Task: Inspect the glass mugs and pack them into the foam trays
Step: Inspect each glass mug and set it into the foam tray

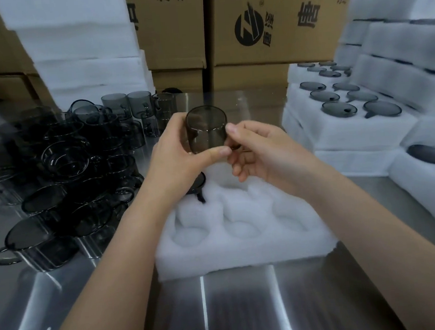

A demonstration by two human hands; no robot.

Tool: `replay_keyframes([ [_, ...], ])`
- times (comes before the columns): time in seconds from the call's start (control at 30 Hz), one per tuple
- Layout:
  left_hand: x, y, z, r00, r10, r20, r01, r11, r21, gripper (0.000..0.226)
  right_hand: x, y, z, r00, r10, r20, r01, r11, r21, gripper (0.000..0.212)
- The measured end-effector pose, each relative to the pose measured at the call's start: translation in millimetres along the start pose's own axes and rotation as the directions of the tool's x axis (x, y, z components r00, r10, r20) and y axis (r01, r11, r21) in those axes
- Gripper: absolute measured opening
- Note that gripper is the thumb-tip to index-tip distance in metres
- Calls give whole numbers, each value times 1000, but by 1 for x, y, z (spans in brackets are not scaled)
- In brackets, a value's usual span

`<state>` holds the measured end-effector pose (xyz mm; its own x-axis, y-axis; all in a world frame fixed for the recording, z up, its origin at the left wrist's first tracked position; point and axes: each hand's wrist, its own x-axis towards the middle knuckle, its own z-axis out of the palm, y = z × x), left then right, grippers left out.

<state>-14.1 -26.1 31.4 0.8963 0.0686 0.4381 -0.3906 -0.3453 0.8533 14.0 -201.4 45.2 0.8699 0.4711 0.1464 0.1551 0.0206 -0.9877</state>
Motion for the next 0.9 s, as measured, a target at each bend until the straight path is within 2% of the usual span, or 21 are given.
replay_keyframes([
  [0.07,0,0,0,1000,8,24,-7,1000,-26,59,0,-1,1,1000,-14,-14,13,999,-35,33],
  [0.17,1,0,2,998,-7,56,10,998,-68,47,2,1,1,999,-41,-20,41,999,-10,36],
  [0.43,0,6,4,997,-77,9,78,995,-66,45,-2,7,-4,960,-200,194,154,961,230,29],
  [0.57,-1,8,6,996,-92,3,92,992,-85,54,-2,7,1,952,-293,88,290,956,45,27],
  [0.67,-2,10,6,995,-77,67,83,992,-95,57,-3,6,2,939,-343,-2,341,935,-95,22],
  [0.77,-3,11,5,988,-72,133,90,987,-130,62,-3,5,2,936,-349,-37,343,933,-105,21],
  [0.9,-2,9,6,993,-76,88,90,983,-163,46,0,6,0,958,-285,-29,284,958,-25,29],
])
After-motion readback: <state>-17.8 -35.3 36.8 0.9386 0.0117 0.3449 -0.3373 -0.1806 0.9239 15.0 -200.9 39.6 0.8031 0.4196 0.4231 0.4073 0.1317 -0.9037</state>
